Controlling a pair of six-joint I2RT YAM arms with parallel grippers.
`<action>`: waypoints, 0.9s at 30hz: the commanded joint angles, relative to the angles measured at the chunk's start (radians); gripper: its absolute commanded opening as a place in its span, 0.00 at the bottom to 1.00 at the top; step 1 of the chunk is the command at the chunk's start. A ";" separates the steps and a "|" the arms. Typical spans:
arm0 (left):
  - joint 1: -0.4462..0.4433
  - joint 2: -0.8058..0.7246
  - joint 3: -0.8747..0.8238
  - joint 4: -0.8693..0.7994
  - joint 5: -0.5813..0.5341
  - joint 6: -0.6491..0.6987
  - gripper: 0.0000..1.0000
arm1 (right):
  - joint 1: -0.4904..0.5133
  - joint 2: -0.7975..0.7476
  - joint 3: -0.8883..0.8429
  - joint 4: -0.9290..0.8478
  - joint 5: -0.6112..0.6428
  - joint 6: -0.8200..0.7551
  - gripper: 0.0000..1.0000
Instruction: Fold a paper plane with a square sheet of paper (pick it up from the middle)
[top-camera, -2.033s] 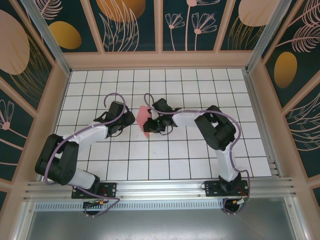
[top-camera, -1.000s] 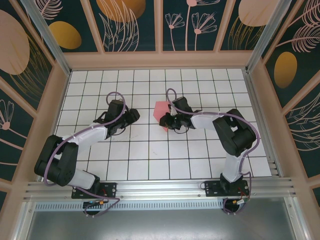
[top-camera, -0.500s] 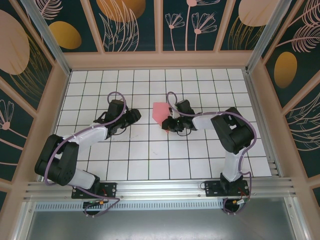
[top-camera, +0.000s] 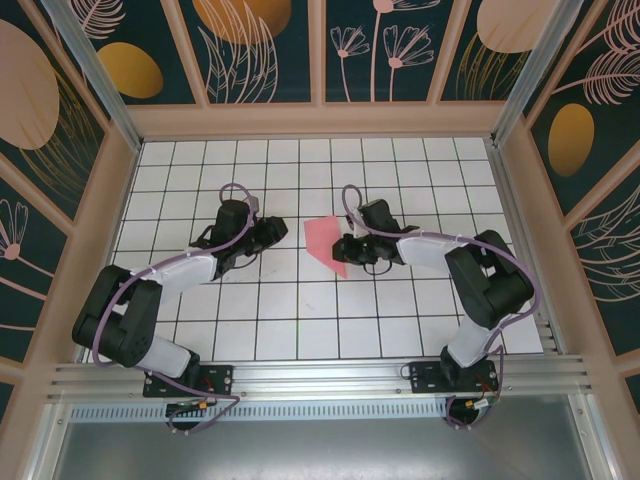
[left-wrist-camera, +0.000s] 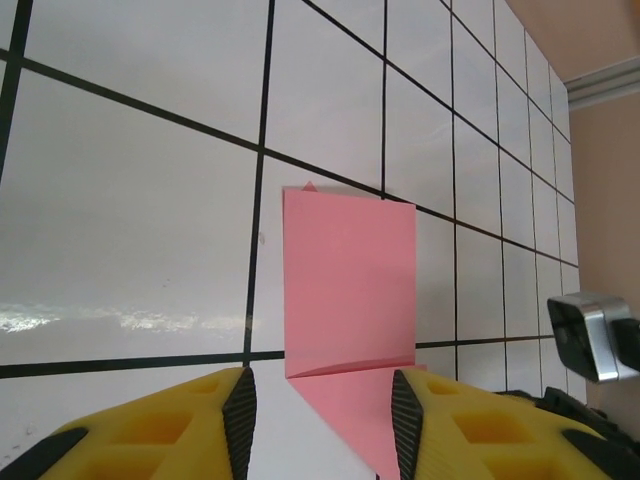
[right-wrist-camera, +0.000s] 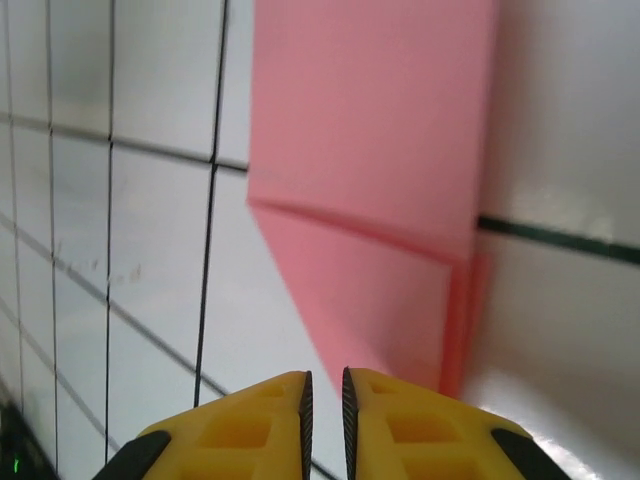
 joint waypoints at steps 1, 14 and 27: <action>-0.011 0.023 -0.020 0.044 0.014 -0.044 0.44 | 0.009 0.003 0.018 -0.008 0.148 0.169 0.19; -0.030 0.053 -0.029 0.065 0.022 -0.067 0.46 | 0.022 0.171 0.140 -0.053 0.181 0.142 0.19; -0.042 0.037 -0.084 0.068 0.022 -0.098 0.46 | 0.086 0.233 0.150 -0.082 0.199 -0.285 0.18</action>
